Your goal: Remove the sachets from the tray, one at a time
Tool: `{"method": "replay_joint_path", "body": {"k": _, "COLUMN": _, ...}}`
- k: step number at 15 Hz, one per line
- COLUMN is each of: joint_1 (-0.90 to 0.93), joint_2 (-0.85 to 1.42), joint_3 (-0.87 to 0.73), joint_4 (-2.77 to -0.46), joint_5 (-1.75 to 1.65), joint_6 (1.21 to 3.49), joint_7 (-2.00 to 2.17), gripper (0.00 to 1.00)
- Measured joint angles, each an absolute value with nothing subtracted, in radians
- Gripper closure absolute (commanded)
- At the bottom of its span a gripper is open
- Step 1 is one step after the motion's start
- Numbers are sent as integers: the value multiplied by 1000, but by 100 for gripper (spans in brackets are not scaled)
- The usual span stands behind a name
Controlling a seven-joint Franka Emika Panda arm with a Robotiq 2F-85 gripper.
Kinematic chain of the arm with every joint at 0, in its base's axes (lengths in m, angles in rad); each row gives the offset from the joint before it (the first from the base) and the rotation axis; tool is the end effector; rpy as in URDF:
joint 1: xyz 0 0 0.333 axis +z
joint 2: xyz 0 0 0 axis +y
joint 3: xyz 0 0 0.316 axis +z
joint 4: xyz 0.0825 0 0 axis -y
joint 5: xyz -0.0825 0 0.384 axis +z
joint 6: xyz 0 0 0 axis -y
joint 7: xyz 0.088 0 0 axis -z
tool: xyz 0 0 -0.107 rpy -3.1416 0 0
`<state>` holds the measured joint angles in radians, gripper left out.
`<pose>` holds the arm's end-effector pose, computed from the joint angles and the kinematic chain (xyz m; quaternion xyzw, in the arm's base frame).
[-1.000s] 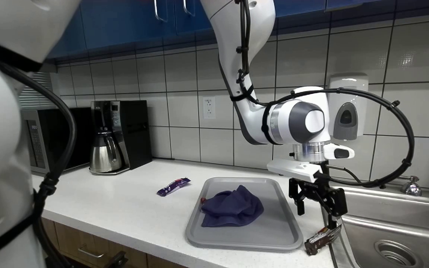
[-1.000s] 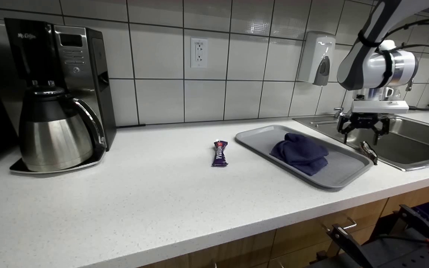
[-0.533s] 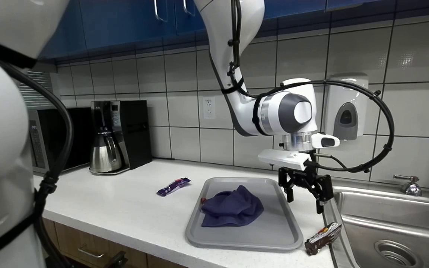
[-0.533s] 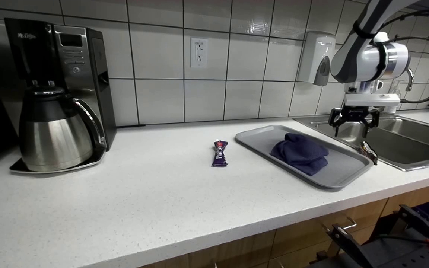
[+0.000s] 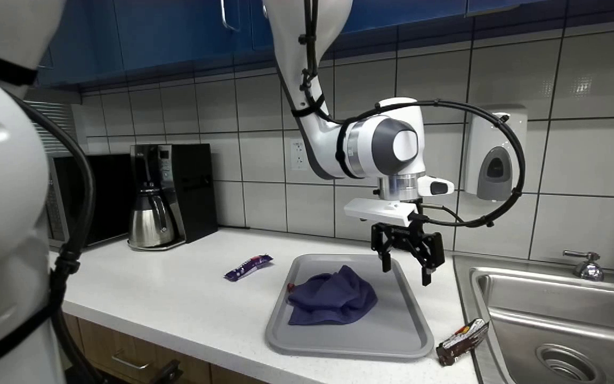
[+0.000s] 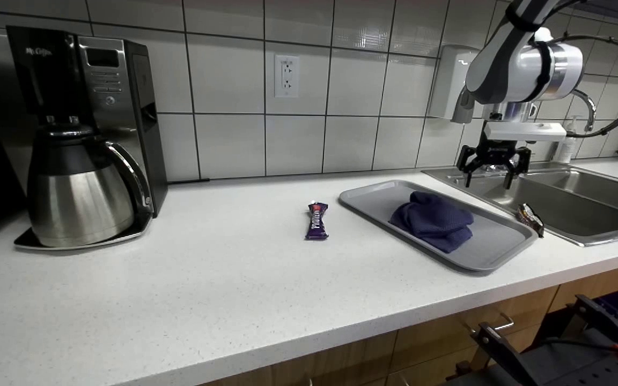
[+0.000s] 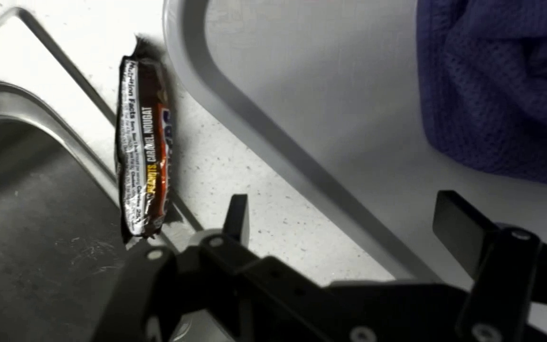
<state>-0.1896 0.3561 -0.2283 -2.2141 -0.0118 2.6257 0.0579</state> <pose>0.5110 -0.2275 0.2251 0.9735 -0.2225 0.0240 0.0474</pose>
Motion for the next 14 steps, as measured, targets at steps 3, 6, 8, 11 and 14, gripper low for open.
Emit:
{"method": "replay_joint_path", "body": {"k": 3, "joint_1": -174, "joint_2": 302, "joint_3": -206, "joint_4": -2262, "joint_5": -12, "joint_6": 2629, "joint_7": 45, "gripper": 0}}
{"method": "replay_joint_path", "body": {"k": 6, "joint_1": -158, "joint_2": 243, "joint_3": -185, "joint_4": -2312, "joint_5": -12, "joint_6": 2629, "joint_7": 30, "gripper": 0}}
{"method": "replay_joint_path", "body": {"k": 8, "joint_1": -148, "joint_2": 202, "joint_3": -171, "joint_4": -2345, "joint_5": -12, "joint_6": 2629, "joint_7": 21, "gripper": 0}}
{"method": "replay_joint_path", "body": {"k": 11, "joint_1": -132, "joint_2": 149, "joint_3": -151, "joint_4": -2387, "joint_5": -11, "joint_6": 2629, "joint_7": 14, "gripper": 0}}
{"method": "replay_joint_path", "body": {"k": 14, "joint_1": -115, "joint_2": 99, "joint_3": -130, "joint_4": -2428, "joint_5": -9, "joint_6": 2627, "joint_7": 7, "gripper": 0}}
